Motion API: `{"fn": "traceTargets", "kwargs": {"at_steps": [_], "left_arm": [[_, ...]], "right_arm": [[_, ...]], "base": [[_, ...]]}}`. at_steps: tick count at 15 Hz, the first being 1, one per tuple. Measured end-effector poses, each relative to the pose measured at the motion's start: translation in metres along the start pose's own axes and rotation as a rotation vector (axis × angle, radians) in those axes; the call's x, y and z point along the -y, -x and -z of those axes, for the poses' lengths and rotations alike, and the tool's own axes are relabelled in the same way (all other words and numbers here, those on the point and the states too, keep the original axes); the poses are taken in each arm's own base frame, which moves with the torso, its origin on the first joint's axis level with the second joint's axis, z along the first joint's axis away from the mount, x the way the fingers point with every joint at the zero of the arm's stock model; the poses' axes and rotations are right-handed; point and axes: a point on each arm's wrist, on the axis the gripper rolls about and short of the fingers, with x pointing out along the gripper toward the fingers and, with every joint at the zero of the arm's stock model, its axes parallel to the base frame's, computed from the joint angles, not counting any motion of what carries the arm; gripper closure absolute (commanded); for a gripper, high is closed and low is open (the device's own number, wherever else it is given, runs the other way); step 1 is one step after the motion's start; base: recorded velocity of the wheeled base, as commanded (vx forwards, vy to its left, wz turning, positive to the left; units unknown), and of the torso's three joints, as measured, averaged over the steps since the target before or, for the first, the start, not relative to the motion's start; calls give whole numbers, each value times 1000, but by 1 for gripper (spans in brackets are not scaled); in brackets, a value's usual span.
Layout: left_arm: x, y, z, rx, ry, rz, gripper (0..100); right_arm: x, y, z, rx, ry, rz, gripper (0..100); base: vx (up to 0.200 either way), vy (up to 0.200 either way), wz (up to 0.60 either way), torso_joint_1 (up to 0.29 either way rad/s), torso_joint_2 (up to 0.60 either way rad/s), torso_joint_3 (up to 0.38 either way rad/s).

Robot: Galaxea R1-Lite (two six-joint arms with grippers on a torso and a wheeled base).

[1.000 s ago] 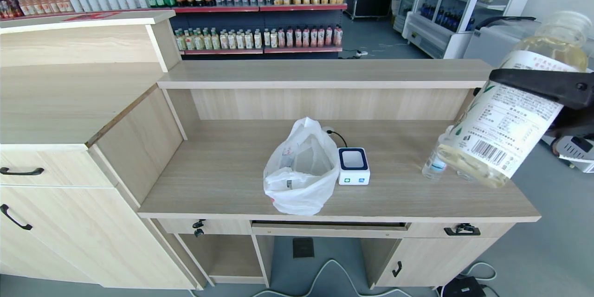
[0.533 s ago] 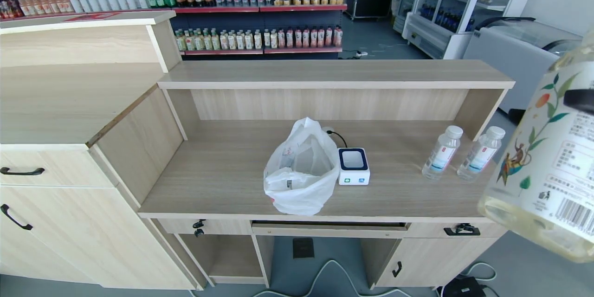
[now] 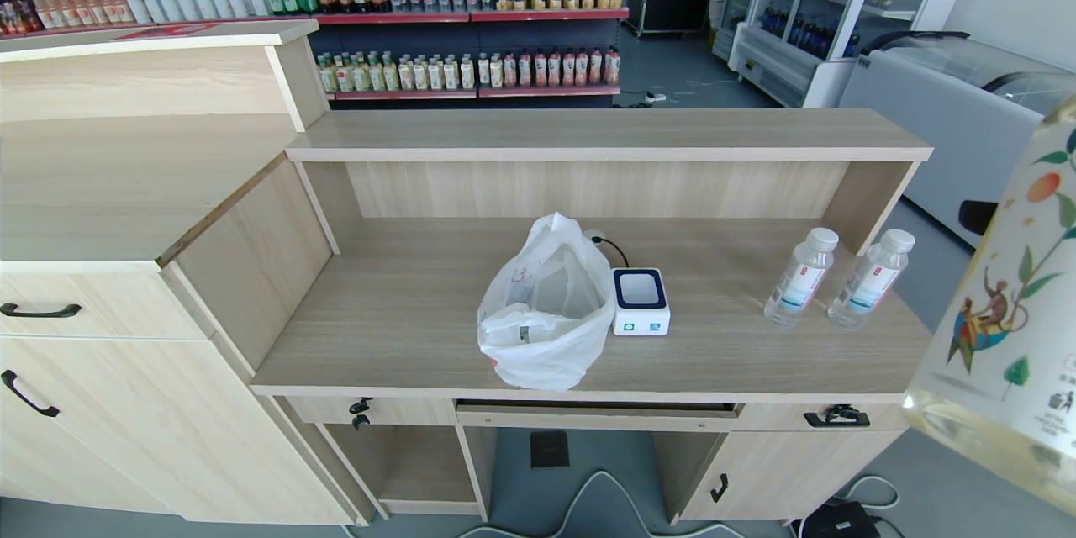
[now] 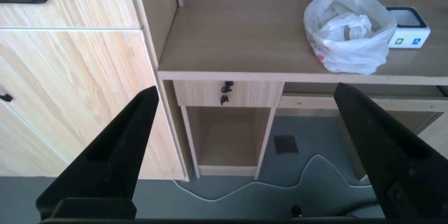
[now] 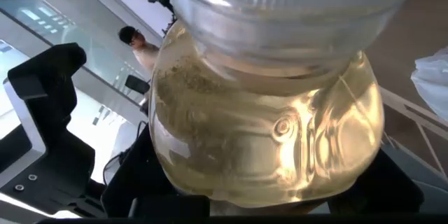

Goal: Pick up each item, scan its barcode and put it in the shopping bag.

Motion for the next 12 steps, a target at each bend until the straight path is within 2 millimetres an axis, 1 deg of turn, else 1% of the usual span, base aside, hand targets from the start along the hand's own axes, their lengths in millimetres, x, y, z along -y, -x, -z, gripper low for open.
{"fn": "traceTargets", "kwargs": {"at_steps": [7,12], "left_arm": [[0,0,0,0,0,0,0],[0,0,0,0,0,0,0]], "right_arm": [[0,4,7,-8,-23,23,100],[5,4,7,-4,14,48,100]], "base": [[0,0,0,0,0,0],[0,0,0,0,0,0]]}}
